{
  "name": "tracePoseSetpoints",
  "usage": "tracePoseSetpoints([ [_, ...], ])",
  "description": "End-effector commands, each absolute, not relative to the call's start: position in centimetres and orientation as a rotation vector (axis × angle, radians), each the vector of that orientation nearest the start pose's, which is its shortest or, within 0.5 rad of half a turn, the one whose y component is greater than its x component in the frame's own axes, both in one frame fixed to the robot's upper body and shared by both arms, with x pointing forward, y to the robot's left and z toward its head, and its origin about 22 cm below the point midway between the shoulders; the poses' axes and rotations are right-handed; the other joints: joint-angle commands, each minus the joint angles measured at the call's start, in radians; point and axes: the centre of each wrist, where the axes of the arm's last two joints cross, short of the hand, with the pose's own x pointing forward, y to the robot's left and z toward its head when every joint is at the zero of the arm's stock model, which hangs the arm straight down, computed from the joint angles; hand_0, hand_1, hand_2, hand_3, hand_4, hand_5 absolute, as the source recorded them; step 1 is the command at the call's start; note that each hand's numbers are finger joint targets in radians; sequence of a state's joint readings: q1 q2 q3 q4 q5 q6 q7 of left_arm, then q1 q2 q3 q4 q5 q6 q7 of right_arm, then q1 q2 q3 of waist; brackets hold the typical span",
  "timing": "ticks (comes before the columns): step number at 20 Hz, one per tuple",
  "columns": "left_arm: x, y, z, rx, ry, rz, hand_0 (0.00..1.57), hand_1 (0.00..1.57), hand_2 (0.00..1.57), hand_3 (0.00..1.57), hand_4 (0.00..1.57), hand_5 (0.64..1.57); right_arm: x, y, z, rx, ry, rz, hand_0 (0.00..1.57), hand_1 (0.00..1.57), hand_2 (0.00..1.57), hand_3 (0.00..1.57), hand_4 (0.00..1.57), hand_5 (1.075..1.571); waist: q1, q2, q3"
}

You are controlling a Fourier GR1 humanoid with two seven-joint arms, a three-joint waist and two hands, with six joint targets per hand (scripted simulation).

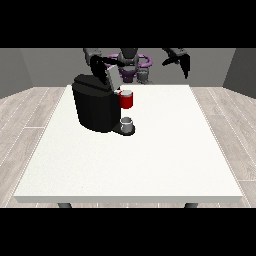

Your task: Insert the coffee pod into the coffee machine and close the lid

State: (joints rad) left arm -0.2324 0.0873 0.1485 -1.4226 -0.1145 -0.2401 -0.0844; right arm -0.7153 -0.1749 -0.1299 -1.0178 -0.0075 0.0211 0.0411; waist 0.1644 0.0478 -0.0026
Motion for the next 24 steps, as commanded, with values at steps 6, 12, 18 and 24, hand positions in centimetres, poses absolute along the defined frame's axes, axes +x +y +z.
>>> tracePoseSetpoints([
  [6,30.2,25.0,3.4,-0.006,-1.723,-0.312,0.0,0.0,0.0,0.0,0.39,1.571,41.7,-18.1,12.5,-0.079,-1.719,0.323,0.0,0.0,0.0,0.0,0.1,1.571,0.034,0.052,0.0025],
  [12,31.0,25.3,4.4,-0.025,-1.726,-0.33,0.0,0.0,0.0,0.0,0.33,1.571,41.8,-15.1,15.2,-0.064,-1.73,0.333,0.0,0.0,0.0,0.0,0.0,1.571,0.077,0.062,0.0023],
  [18,31.2,24.2,4.4,-0.068,-1.769,-0.368,0.0,0.0,0.0,0.0,0.39,1.571,41.6,-14.8,18.0,-0.151,-1.778,0.414,0.0,0.0,0.0,0.0,0.08,1.571,0.145,0.092,0.0021],
  [24,31.8,24.0,4.9,-0.082,-1.784,-0.367,0.0,0.0,0.0,0.0,0.38,1.571,41.3,-16.5,22.0,-0.206,-1.826,0.42,0.0,0.0,0.0,0.0,0.24,1.571,0.173,0.11,0.0022],
])
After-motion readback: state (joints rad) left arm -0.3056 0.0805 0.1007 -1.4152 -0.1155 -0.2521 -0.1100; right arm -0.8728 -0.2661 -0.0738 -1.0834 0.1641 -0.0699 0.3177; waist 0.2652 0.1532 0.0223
